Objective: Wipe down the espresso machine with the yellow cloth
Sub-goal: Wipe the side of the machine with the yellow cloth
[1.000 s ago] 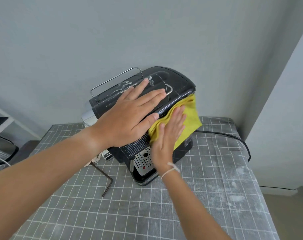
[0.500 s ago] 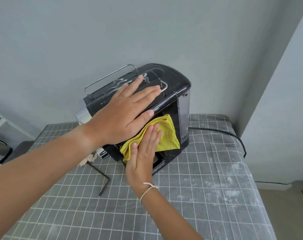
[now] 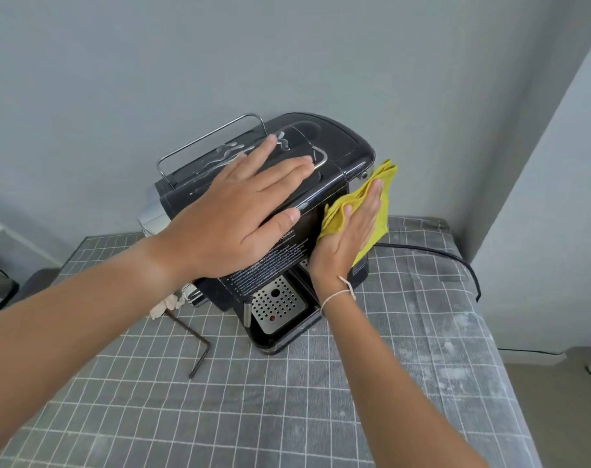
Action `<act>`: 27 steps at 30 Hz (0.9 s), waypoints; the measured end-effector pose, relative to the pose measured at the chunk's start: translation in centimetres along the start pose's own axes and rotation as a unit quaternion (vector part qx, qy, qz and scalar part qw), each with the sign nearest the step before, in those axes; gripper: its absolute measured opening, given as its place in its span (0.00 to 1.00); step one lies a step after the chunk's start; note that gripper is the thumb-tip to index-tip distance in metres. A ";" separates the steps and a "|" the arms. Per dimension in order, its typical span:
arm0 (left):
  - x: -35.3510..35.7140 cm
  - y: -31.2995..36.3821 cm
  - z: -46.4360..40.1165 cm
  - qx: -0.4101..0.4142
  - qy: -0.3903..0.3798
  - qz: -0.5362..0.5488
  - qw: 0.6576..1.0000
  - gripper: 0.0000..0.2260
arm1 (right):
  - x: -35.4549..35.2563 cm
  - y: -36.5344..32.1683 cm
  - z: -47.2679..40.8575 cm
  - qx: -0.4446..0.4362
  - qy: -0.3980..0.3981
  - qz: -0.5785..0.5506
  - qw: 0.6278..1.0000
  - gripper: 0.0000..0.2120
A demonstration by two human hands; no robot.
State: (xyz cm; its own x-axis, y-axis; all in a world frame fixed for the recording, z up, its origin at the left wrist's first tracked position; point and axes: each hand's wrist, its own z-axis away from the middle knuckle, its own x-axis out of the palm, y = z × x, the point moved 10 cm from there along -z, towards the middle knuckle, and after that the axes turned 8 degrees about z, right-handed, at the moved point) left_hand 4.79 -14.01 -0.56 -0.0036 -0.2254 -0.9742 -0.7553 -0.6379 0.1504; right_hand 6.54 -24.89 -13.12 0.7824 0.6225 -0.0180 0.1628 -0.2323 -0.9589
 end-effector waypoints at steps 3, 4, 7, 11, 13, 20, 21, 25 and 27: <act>0.0 -0.1 0.0 -0.003 -0.002 0.002 1.000 0.26 | -0.1 4.5 1.0 0.038 0.004 -0.010 0.999 0.23; 0.0 -0.1 0.0 -0.005 -0.003 0.002 1.000 0.26 | 0.0 6.5 1.5 0.057 -0.001 -0.012 0.998 0.23; 0.0 -0.1 0.0 -0.009 -0.003 0.007 1.000 0.26 | 0.3 11.2 3.4 0.102 -0.028 -0.012 0.994 0.24; 0.0 -0.1 -0.1 -0.013 -0.004 0.013 1.000 0.26 | 0.5 9.3 1.7 0.076 -0.036 -0.045 0.995 0.24; 0.0 -0.2 -0.1 -0.012 -0.003 0.014 1.000 0.26 | 0.4 5.0 -0.6 0.005 -0.023 -0.060 0.998 0.24; 0.1 -0.3 -0.1 -0.013 -0.004 0.013 1.000 0.27 | 0.8 4.0 -1.8 -0.014 -0.047 -0.065 0.997 0.30; 0.1 -0.3 -0.1 -0.013 -0.004 0.012 1.000 0.27 | 0.9 5.2 -1.3 0.011 -0.054 -0.066 0.996 0.32; 0.1 -0.2 -0.2 -0.011 -0.002 0.010 1.000 0.27 | 0.9 7.3 -0.5 0.065 -0.061 -0.052 0.995 0.36; 0.1 -0.2 -0.2 -0.010 -0.001 0.009 1.000 0.27 | 0.6 6.4 -0.8 0.075 -0.046 -0.048 0.995 0.37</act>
State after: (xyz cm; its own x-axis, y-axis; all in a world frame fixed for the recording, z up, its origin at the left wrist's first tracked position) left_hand 5.05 -14.03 -0.62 -0.0186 -0.2360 -0.9716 -0.7423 -0.6477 0.1716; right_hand 8.56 -26.62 -18.99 0.7081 0.7038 0.0569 0.1371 -0.0580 -0.9889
